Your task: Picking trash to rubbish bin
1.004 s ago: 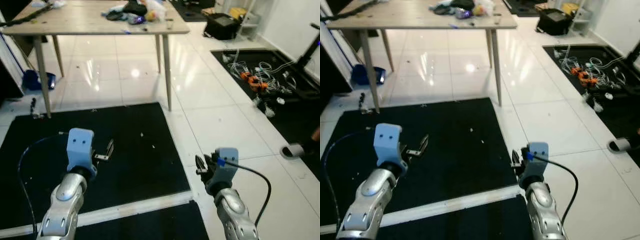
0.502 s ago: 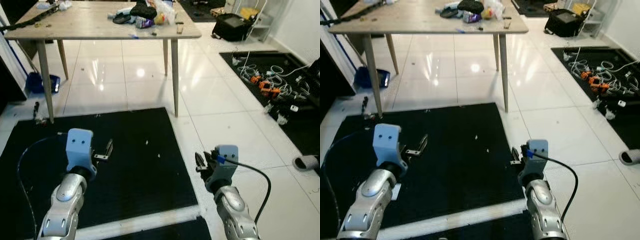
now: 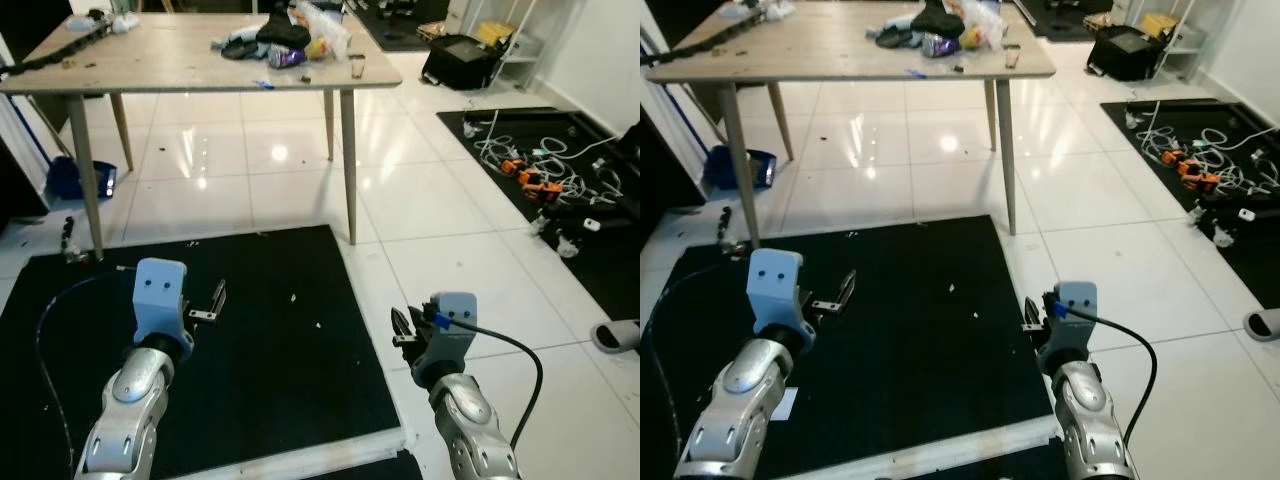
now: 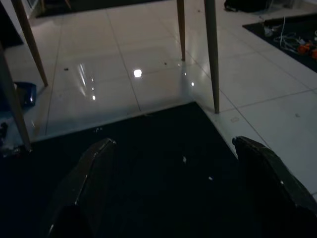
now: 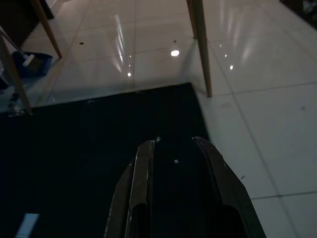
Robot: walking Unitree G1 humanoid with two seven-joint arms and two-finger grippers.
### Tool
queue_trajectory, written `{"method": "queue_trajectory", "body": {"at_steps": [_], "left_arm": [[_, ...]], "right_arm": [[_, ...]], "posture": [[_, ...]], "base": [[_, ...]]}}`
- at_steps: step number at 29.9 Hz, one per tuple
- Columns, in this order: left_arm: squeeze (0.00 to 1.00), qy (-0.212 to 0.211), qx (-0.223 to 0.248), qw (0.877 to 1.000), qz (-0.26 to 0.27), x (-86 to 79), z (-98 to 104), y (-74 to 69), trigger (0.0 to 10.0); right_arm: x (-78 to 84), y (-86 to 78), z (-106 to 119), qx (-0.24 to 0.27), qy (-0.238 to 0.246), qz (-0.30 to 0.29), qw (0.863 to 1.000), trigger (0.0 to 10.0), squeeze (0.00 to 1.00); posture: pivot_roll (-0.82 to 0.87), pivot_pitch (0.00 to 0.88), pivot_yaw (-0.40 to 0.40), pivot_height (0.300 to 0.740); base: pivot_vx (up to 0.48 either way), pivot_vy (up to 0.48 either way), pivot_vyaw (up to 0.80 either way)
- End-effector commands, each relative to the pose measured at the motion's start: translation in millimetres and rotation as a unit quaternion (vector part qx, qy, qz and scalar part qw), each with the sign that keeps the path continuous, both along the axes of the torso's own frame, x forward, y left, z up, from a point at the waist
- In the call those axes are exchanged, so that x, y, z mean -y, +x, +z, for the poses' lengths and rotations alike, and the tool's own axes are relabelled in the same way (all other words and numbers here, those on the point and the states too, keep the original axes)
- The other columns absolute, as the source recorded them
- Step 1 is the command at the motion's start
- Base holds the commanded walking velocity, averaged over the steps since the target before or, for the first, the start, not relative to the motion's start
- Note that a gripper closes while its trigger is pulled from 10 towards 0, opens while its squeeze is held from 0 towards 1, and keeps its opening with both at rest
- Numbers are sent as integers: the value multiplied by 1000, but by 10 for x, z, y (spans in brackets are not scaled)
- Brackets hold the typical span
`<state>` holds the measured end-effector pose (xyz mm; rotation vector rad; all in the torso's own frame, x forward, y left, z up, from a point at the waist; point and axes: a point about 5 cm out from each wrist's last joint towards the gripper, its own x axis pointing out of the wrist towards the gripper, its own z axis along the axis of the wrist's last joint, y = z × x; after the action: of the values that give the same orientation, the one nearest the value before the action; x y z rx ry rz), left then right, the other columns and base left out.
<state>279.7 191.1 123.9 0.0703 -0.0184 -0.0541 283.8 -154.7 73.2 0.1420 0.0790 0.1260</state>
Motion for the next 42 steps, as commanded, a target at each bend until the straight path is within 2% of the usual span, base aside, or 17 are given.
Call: {"method": "queue_trajectory", "body": {"at_steps": [1,9,11,14,19,30,42], "left_arm": [[0,-4,0,1000,-1,-9,-10,-7,10000],[0,0,7,1000,2,-4,16,58,10000],[0,3,18,1000,3,31,68,134,10000],[0,1,23,1000,4,37,95,156,10000],[0,2,37,999,-2,65,181,243,10000],[0,17,28,999,-14,-9,169,201,10000],[0,35,24,998,-35,-74,190,197,10000]], "right_arm": [[-11,-2,-28,-7,0,4,1000,10000,0],[-10,72,2,-4,-3,9,1000,10000,0],[2,161,54,-1,-16,20,1000,10000,0],[2,200,89,0,-20,22,1000,10000,0],[40,437,328,21,-27,24,999,10000,0],[103,589,488,35,-28,2,999,10000,0],[4,664,518,41,-23,4,999,10000,0]], "posture": [[13,132,-11,740],[10,114,-38,740],[3,121,-54,740],[-4,132,-61,740],[-27,156,-66,740],[-35,160,-45,740],[-38,125,-9,740]], "base": [[0,0,0],[0,0,0],[0,0,0],[0,0,0],[0,0,0],[0,0,0],[0,0,0]]}}
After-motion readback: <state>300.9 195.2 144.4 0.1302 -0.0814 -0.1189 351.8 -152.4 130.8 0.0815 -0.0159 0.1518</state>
